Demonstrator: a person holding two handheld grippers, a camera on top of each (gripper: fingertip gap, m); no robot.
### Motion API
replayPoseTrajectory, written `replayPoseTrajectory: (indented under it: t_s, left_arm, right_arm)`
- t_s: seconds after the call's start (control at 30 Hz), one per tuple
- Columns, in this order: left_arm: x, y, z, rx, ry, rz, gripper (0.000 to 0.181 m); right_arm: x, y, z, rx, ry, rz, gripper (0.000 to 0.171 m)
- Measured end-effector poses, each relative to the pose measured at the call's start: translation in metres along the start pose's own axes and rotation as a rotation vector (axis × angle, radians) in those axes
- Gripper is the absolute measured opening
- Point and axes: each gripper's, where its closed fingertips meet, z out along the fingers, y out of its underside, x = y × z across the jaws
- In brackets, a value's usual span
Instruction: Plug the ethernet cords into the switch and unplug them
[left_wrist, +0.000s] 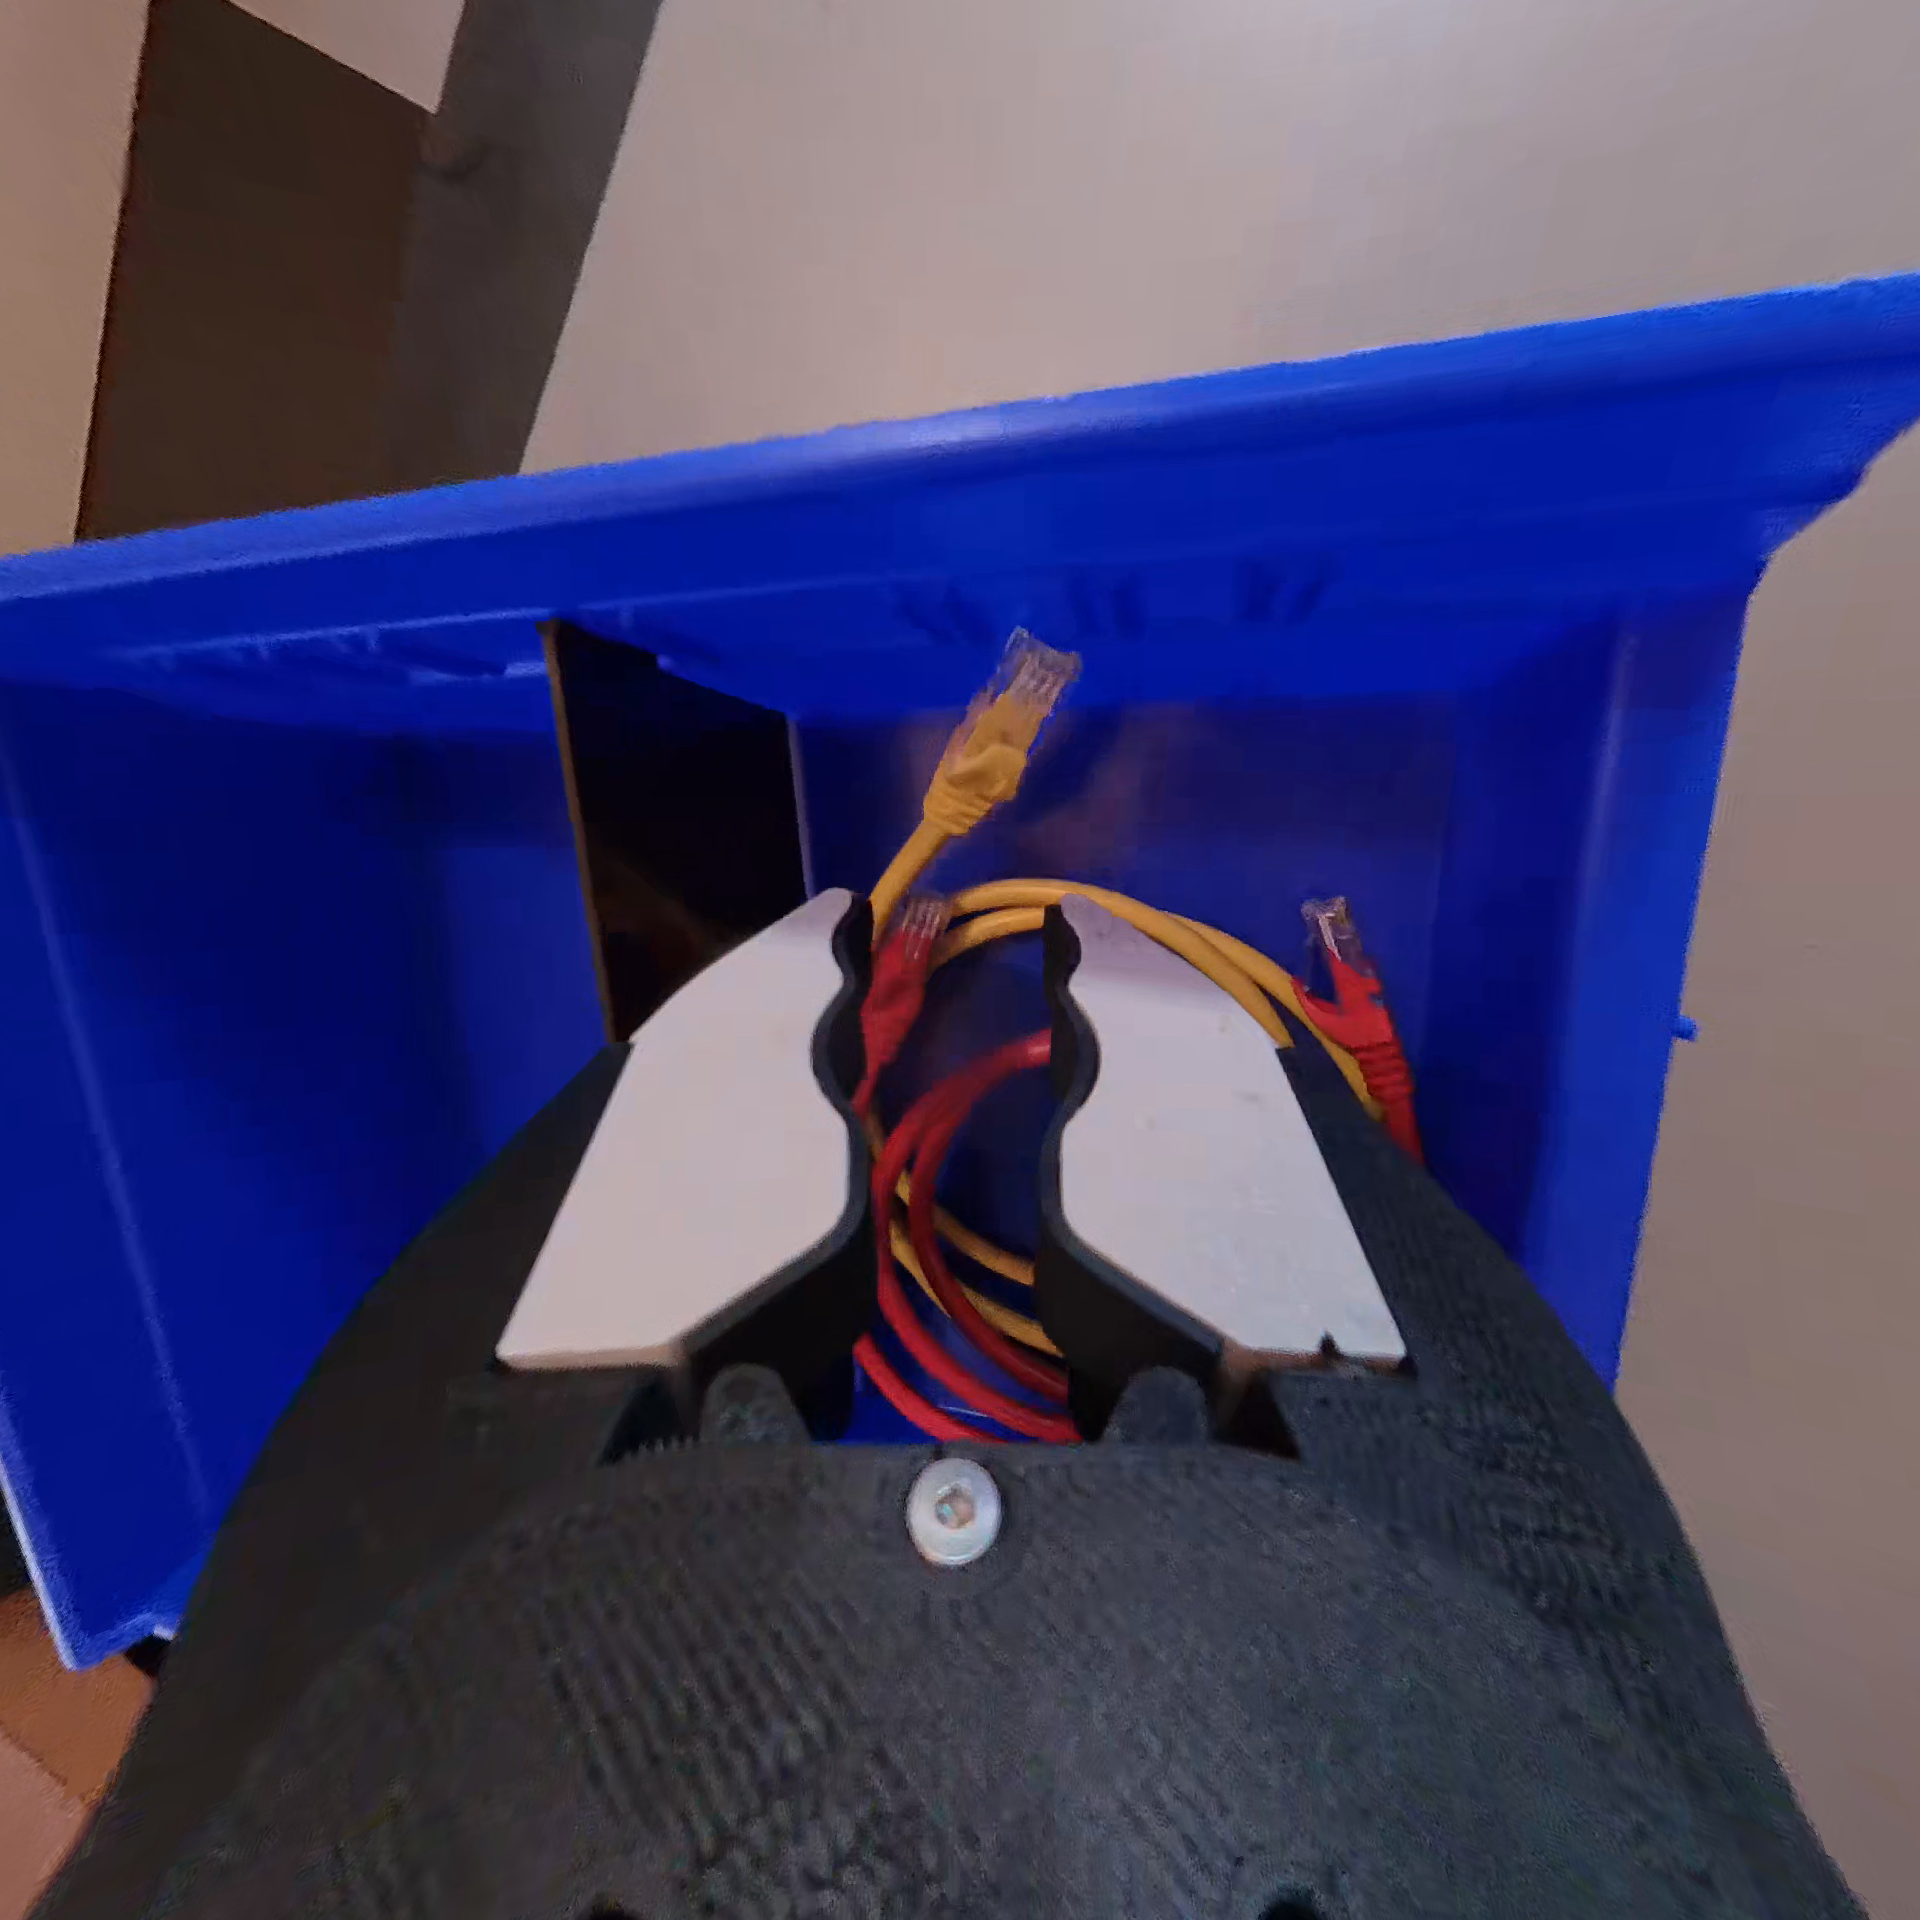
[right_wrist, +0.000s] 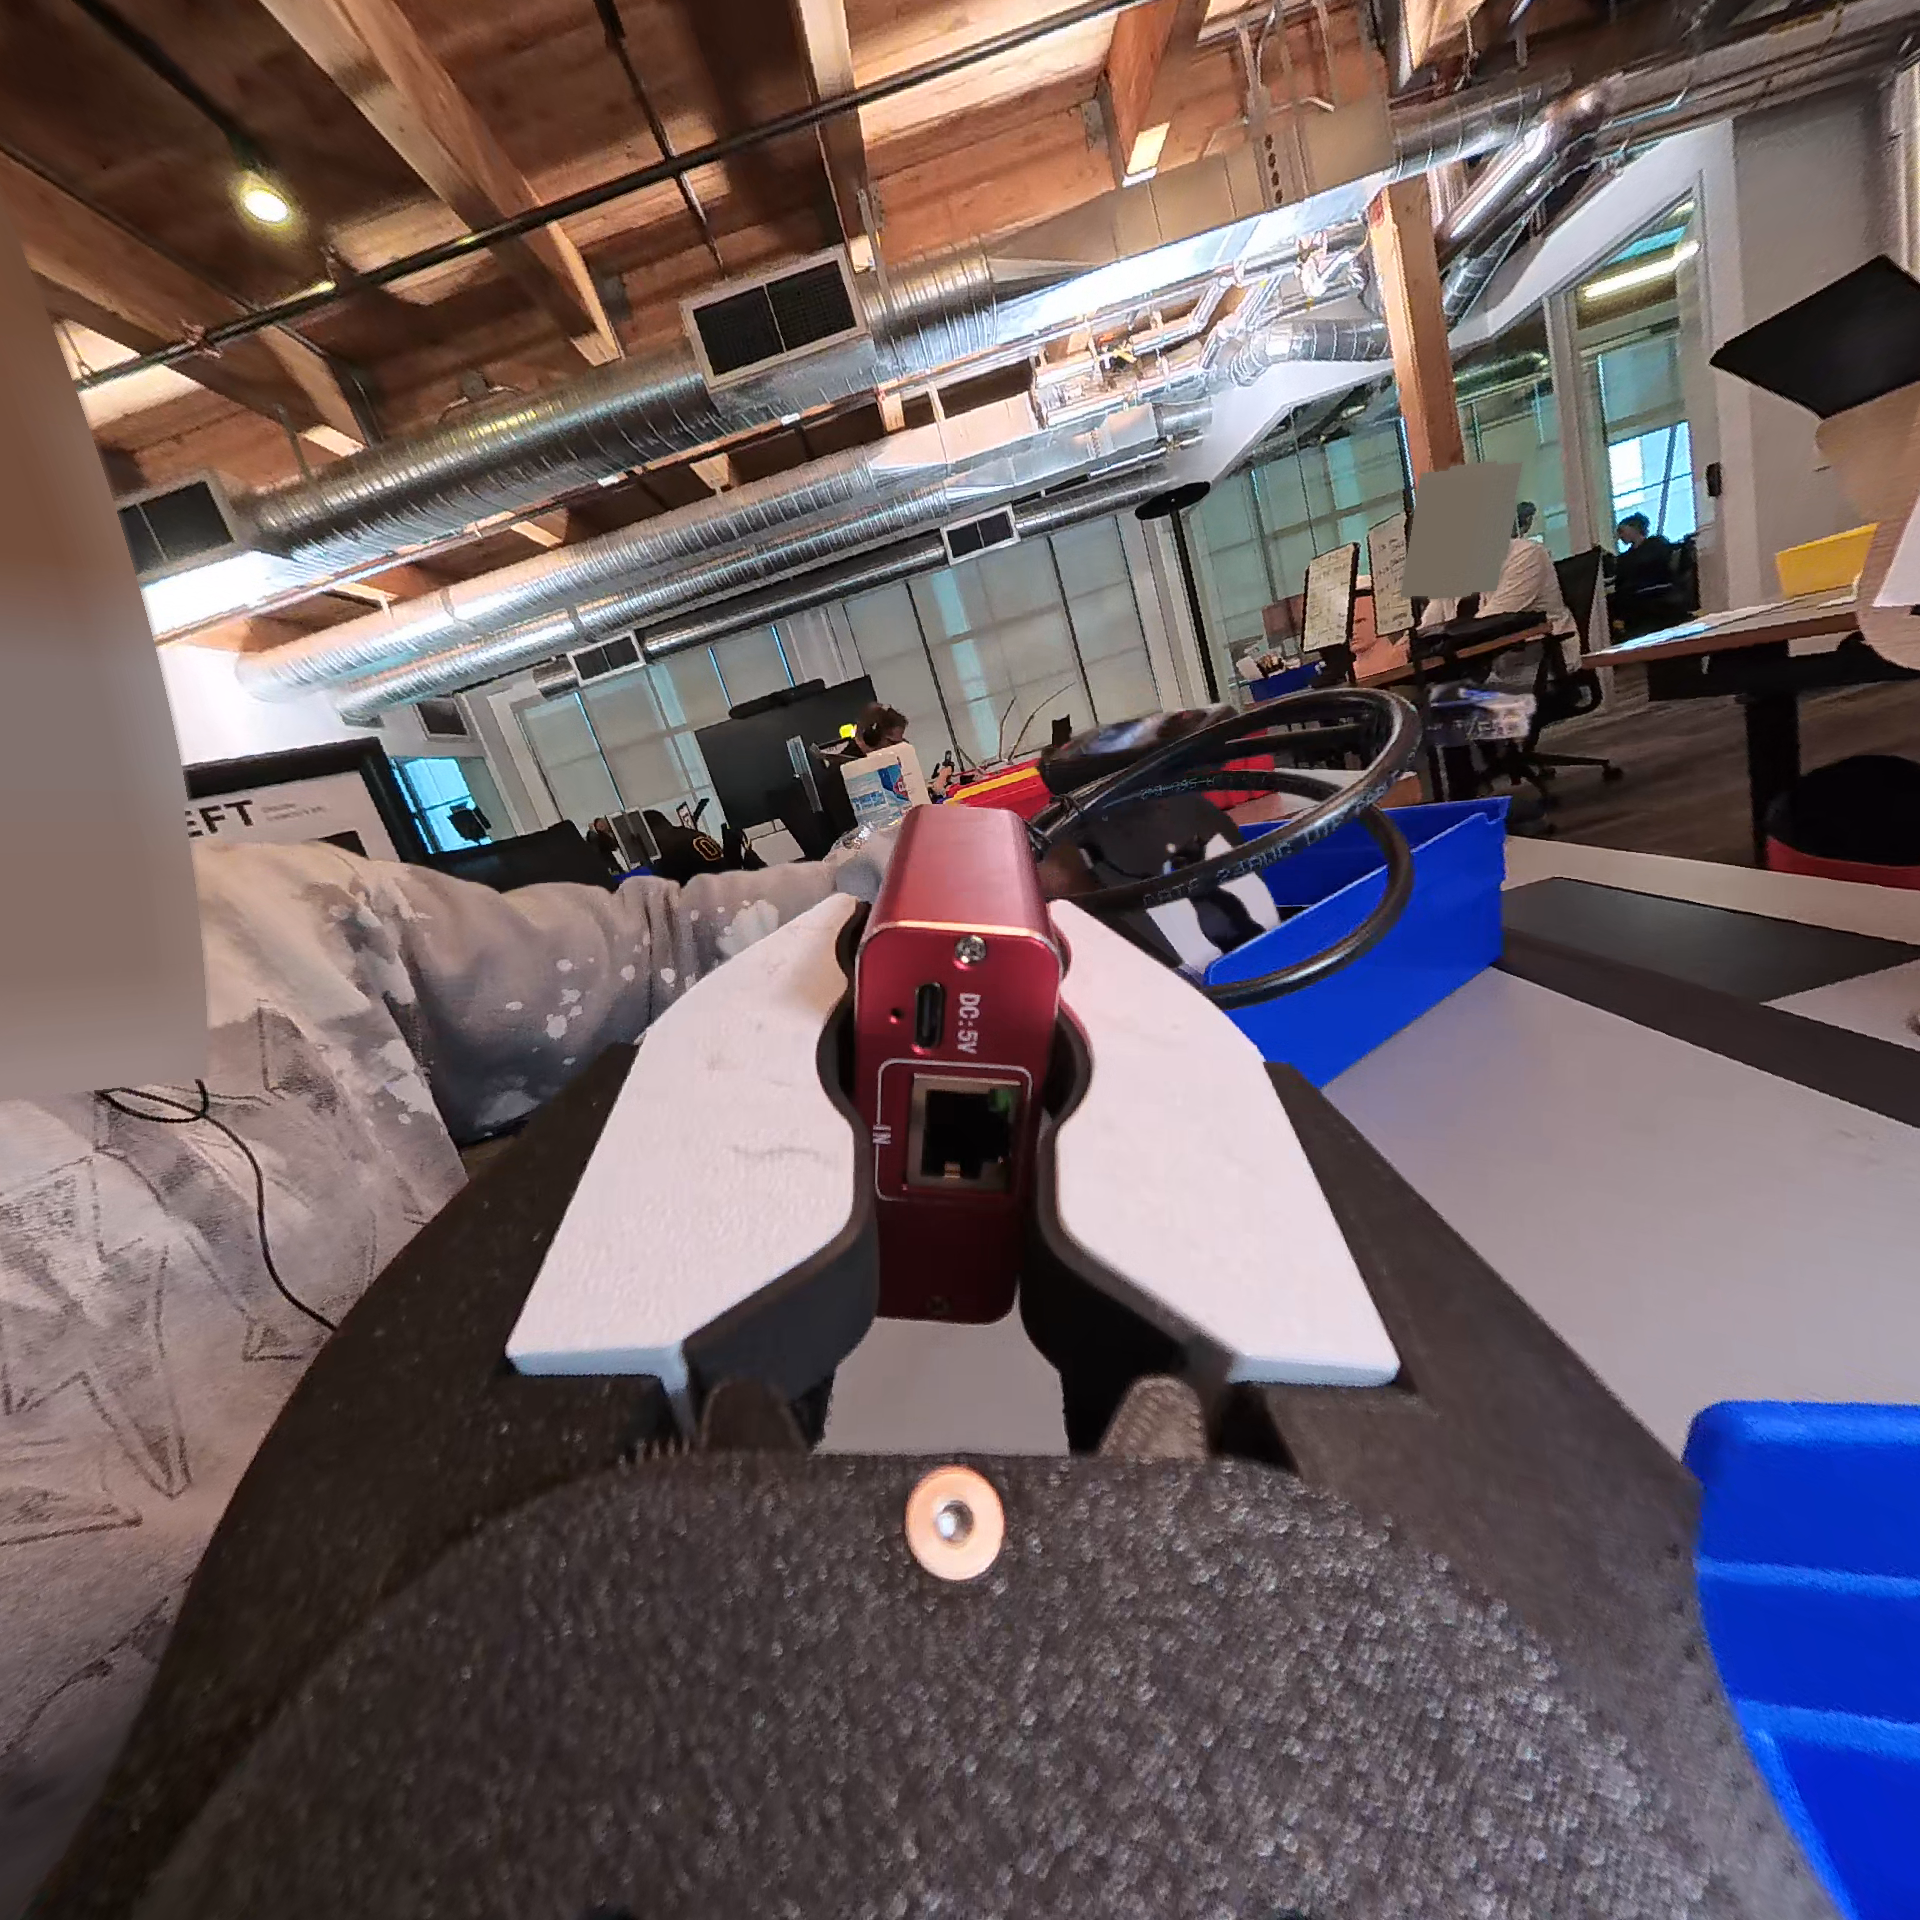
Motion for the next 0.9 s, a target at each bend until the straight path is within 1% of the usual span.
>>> replayPoseTrajectory:
  t_s: [0.1,0.23,0.33,0.37,0.47,0.67,0.73,0.9]
  left_arm:
    - [0.0,-0.005,0.01,-0.011,-0.023,0.064,0.033]
    - [-0.002,-0.01,0.018,0.01,-0.07,0.123,0.029]
    - [-0.004,-0.012,0.017,0.045,-0.08,0.134,0.014]
    - [-0.006,-0.013,0.012,0.059,-0.086,0.135,0.013]
    - [-0.014,-0.02,-0.014,0.144,-0.09,0.098,0.011]
    - [-0.039,-0.036,-0.092,0.4,-0.145,-0.013,0.011]
    - [-0.046,-0.041,-0.116,0.471,-0.203,-0.026,0.011]
    - [-0.063,-0.06,-0.179,0.709,-0.357,-0.066,0.011]
  right_arm:
    - [0.002,0.001,-0.001,0.003,-0.001,0.014,0.029]
    - [0.004,0.001,-0.003,0.003,0.001,0.019,0.029]
    - [0.004,-0.001,-0.004,0.01,0.003,0.02,0.029]
    - [0.004,-0.002,-0.004,0.013,0.003,0.019,0.029]
    - [0.003,-0.005,-0.006,0.025,0.001,0.017,0.028]
    - [0.001,-0.007,-0.005,0.031,-0.004,0.016,0.029]
    - [-0.001,-0.007,-0.004,0.031,-0.007,0.015,0.029]
    - [-0.004,-0.009,-0.001,0.037,-0.013,0.01,0.029]
